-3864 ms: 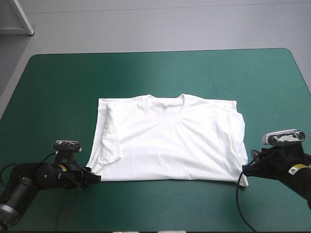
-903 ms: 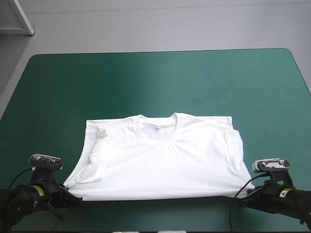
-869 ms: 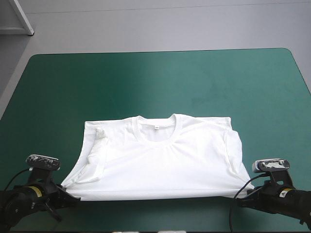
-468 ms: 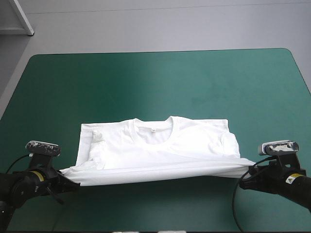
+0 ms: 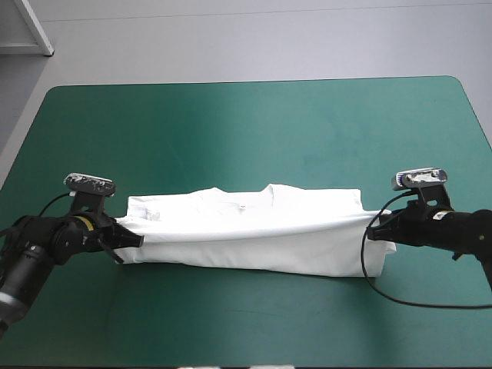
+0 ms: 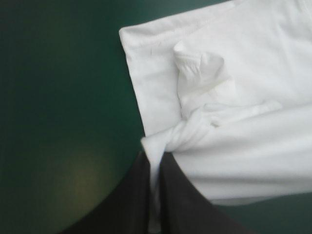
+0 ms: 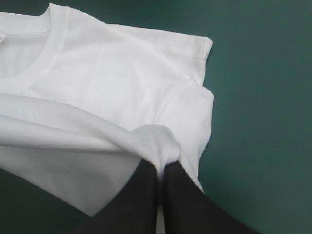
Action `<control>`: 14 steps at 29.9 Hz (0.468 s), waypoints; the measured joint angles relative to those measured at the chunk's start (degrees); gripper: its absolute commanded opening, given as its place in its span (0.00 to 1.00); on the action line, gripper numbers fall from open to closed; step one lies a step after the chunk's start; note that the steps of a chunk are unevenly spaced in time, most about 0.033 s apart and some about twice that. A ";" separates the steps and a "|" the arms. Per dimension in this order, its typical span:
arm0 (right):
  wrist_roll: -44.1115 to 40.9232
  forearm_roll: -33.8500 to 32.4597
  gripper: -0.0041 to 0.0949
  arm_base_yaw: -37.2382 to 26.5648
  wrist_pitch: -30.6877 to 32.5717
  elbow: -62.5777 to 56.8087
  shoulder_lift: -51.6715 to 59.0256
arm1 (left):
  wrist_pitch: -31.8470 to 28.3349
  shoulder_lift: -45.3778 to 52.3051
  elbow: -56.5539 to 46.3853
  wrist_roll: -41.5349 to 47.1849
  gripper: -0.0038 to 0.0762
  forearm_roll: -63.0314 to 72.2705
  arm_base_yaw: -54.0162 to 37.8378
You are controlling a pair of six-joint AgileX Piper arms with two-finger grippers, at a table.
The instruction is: Fold the cloth
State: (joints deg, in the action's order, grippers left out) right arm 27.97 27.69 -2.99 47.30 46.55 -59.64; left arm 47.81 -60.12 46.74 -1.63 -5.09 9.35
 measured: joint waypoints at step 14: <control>7.79 5.41 0.03 0.00 -5.08 9.79 -20.11 | -12.77 -22.53 7.19 0.60 0.07 -1.26 -1.14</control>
State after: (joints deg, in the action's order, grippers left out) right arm 35.76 33.10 -2.99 42.22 56.34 -79.74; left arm 35.05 -82.65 53.93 -1.03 -6.34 8.21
